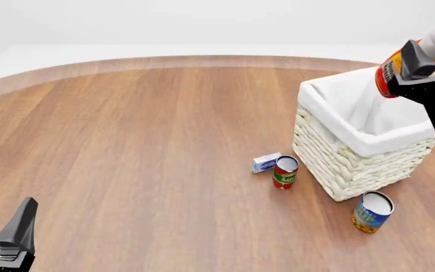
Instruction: Pick up the ketchup, and put it in the basket.
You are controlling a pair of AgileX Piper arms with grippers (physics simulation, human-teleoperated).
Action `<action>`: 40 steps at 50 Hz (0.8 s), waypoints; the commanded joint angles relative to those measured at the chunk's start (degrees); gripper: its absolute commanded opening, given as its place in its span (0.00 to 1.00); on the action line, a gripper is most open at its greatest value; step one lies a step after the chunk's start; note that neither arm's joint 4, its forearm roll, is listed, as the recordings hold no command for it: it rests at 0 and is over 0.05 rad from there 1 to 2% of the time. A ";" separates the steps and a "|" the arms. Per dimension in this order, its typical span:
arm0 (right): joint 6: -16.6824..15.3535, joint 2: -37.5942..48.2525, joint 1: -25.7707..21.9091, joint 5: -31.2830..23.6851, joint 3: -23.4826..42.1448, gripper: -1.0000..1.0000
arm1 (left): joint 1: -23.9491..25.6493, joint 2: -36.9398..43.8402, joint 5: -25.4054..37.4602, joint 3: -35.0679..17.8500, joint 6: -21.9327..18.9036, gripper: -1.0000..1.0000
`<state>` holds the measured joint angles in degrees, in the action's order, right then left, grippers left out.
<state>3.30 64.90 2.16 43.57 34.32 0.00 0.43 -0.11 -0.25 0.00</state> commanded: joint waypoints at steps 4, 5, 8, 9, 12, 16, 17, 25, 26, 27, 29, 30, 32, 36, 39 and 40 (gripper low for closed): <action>0.62 2.47 2.05 -1.70 2.96 0.00 | 0.00 0.00 0.00 0.00 0.00 1.00; 0.58 2.85 2.07 -1.98 3.36 0.00 | 0.00 0.00 0.00 0.00 0.00 1.00; 0.65 3.13 1.95 -2.13 3.60 0.00 | 0.00 0.00 0.00 0.00 0.00 1.00; 0.50 3.42 1.86 -2.23 3.78 0.00 | 0.00 0.00 0.00 0.00 0.00 1.00; 0.55 3.80 1.91 -2.52 4.09 0.00 | 0.00 0.00 0.00 0.00 0.00 1.00; 0.42 4.69 1.34 -2.69 4.43 0.00 | 0.00 0.00 0.00 0.00 0.00 1.00; 0.09 5.00 1.02 -2.73 4.60 0.00 | 0.00 0.00 0.00 0.00 0.00 1.00; -0.58 6.87 -0.29 -2.92 5.83 0.00 | 0.00 0.00 0.00 0.00 0.00 1.00; -0.76 7.06 -0.35 -3.04 5.97 0.00 | 0.00 0.00 0.00 0.00 0.00 1.00; -1.18 7.48 -0.36 -3.23 6.19 0.00 | 0.00 0.00 0.00 0.00 0.00 1.00; -1.46 7.78 -0.50 -3.38 6.38 0.00 | 0.00 0.00 0.00 0.00 0.00 1.00; -1.66 8.00 -0.58 -3.56 6.53 0.00 | 0.00 0.00 0.00 0.00 0.00 1.00; -1.85 7.93 -0.75 -3.74 6.61 0.00 | 0.00 0.00 0.00 0.00 0.00 1.00; -2.34 8.11 -1.10 -4.10 6.75 0.00 | 0.00 0.00 0.00 0.00 0.00 1.00; -2.38 8.35 -1.14 -4.37 6.73 0.00 | 0.00 0.00 0.00 0.00 0.00 1.00; -2.37 8.44 -1.10 -4.43 6.72 0.00 | 0.00 0.00 0.00 0.00 0.00 1.00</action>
<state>0.79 72.43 1.60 39.87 40.19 0.00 0.43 -0.11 -0.25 0.00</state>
